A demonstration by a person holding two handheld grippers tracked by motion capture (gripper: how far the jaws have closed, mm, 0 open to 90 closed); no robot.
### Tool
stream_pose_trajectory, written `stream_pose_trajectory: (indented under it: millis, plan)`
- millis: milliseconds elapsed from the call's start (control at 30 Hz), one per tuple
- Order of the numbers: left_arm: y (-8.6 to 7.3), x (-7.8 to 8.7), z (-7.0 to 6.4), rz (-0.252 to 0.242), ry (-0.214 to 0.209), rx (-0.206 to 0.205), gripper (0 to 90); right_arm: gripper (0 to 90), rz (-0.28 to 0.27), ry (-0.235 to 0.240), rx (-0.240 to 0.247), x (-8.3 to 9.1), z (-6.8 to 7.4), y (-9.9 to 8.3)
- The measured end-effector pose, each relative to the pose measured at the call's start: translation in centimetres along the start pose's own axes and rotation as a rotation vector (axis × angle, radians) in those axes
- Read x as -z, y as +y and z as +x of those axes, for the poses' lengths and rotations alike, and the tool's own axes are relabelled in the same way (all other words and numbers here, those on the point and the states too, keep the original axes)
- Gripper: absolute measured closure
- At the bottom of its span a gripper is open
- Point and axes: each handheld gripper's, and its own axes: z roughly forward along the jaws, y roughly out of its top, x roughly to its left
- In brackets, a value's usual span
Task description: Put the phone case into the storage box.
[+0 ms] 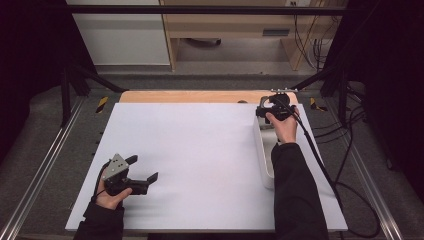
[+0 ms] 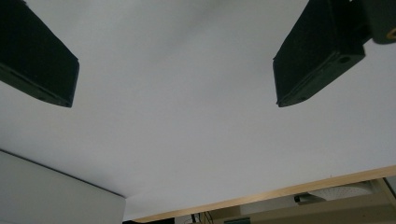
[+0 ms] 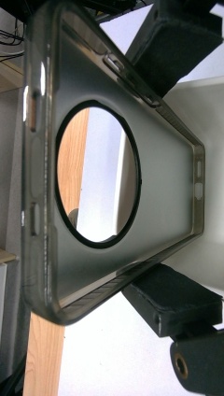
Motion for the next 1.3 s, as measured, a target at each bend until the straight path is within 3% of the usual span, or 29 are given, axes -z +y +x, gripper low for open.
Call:
stream_pose_trajectory:
  millis: [300,400,800,1000,1300]
  plan:
    - [0.0,0.0,0.0,0.001,-0.001,0.0,0.0,3.6,0.006,0.012,0.022,-0.1,0.0,0.0]
    - [0.0,0.0,0.0,0.002,-0.002,-0.001,0.0,1.7,-0.014,0.011,0.04,0.1,0.0,0.0]
    - [0.0,0.0,0.0,0.001,-0.003,-0.001,0.1,0.9,-0.082,0.034,0.026,1.7,-0.5,0.7]
    - [0.0,0.0,0.0,-0.005,-0.008,0.004,0.0,1.0,-0.11,0.074,0.042,3.1,-0.2,0.7]
    - [0.1,0.0,-0.1,-0.007,-0.009,-0.003,0.0,0.5,-0.179,0.206,0.102,6.6,0.8,0.1]
